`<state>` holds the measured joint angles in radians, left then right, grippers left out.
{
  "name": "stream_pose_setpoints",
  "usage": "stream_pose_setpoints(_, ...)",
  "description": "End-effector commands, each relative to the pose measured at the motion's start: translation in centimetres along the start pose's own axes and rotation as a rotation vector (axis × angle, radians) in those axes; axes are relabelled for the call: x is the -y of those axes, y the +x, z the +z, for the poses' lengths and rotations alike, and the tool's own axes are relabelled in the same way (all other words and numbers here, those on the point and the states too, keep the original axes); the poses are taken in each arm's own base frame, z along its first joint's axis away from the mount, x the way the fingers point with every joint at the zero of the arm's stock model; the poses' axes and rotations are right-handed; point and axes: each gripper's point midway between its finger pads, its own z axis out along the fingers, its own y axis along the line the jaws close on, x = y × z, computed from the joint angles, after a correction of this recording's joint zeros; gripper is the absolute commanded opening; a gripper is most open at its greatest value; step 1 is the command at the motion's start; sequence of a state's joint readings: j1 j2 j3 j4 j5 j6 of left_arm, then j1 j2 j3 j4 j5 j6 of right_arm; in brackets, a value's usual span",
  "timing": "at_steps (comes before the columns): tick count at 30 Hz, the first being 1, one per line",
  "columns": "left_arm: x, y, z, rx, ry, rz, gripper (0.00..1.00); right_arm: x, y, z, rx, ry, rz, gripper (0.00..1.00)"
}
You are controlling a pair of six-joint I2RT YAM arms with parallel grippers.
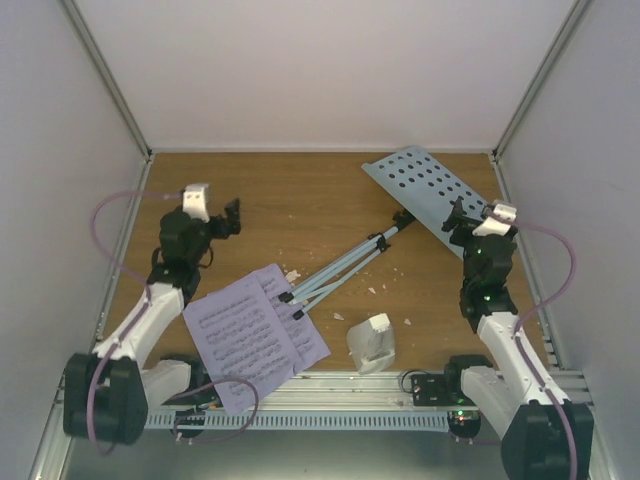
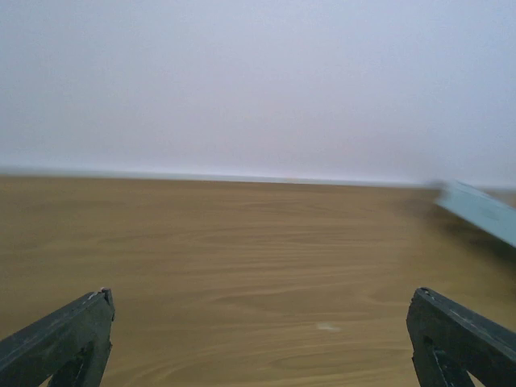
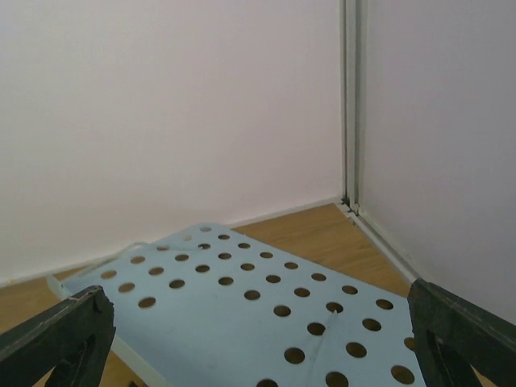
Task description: Pack up the instrument practice props
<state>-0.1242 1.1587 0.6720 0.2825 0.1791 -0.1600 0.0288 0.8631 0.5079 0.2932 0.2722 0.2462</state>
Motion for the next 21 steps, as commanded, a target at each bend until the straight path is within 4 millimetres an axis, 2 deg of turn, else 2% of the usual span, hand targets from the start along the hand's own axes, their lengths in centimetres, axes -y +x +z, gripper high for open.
stream_pose_setpoints(1, -8.6, 0.8, -6.0, 0.191, -0.450, -0.089, 0.99, -0.1, -0.8, -1.0, 0.186, -0.049, -0.051, 1.00)
stream_pose_setpoints(4, -10.2, 3.2, -8.2, 0.227, -0.543, -0.061, 0.99, 0.4, 1.4, -1.5, 0.213, -0.046, -0.080, 1.00)
stream_pose_setpoints(7, -10.4, 5.1, -8.8, 0.236, -0.547, -0.055, 0.99, 2.1, 2.6, -2.0, 0.252, 0.004, -0.091, 1.00)
stream_pose_setpoints(10, -9.2, 6.6, -8.0, 0.230, -0.456, -0.004, 0.99, 2.6, 3.6, -2.5, 0.275, 0.016, -0.103, 1.00)
stream_pose_setpoints(12, -9.1, 7.3, -7.1, 0.196, -0.439, 0.007, 0.99, 2.7, 4.2, -2.6, 0.271, 0.019, -0.121, 1.00)
stream_pose_setpoints(15, -9.1, 7.5, -6.1, 0.171, -0.424, 0.010, 0.99, 3.0, 5.3, -2.5, 0.256, 0.027, -0.139, 1.00)
stream_pose_setpoints(21, -9.0, 7.7, -5.6, 0.174, -0.415, 0.029, 0.99, 3.2, 6.5, -2.0, 0.233, 0.033, -0.149, 1.00)
